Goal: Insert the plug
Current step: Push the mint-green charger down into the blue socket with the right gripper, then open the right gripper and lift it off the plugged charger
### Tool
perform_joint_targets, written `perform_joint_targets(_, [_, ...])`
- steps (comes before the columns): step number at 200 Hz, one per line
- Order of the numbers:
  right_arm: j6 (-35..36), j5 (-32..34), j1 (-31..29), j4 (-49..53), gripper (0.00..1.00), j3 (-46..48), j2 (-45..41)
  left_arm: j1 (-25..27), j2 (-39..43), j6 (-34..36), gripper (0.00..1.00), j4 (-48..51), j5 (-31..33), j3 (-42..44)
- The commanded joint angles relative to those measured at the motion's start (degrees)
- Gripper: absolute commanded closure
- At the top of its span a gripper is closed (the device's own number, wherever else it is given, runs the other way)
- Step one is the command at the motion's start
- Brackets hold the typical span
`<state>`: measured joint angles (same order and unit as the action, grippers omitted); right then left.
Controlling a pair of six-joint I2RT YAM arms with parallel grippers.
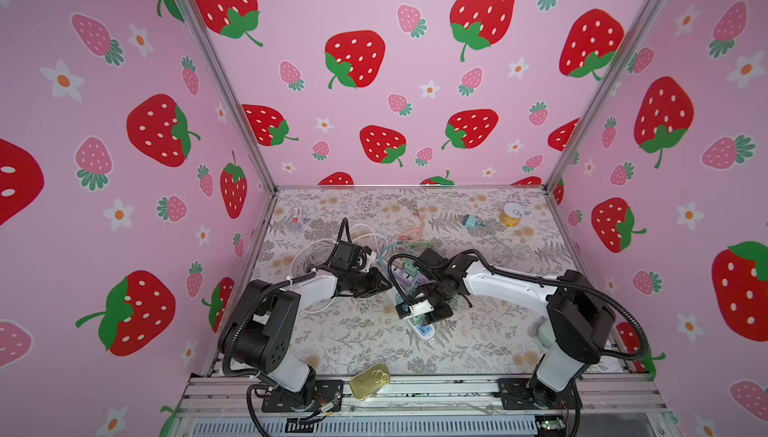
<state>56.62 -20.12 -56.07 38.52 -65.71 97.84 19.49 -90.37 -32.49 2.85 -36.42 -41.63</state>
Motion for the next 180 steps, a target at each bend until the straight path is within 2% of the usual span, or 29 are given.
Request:
perform_joint_targets(1, [0.2,-1.0,-0.3,3.0,0.49,0.7,-2.5,-0.2,1.3,1.0,0.73,1.1,0.3,-0.3])
perform_joint_targets(90, [-3.0,1.5,1.2,-1.5,0.49,6.0,-10.8,-0.3,1.7,2.3,0.73,3.7,1.2,-2.3])
perform_joint_targets(127, [-8.4,2.9,2.9,-5.4,0.49,9.6,-16.0,-0.4,2.9,3.9,0.66,6.0,2.5,-3.4])
perform_joint_targets(154, [-13.6,5.2,5.4,-12.0,0.49,13.9,-21.7,-0.4,3.8,4.6,0.61,7.3,3.5,-4.0])
perform_joint_targets(180, [-20.0,9.2,7.7,-20.0,0.49,18.2,-27.2,-0.5,4.2,5.1,0.6,8.5,4.0,-4.6])
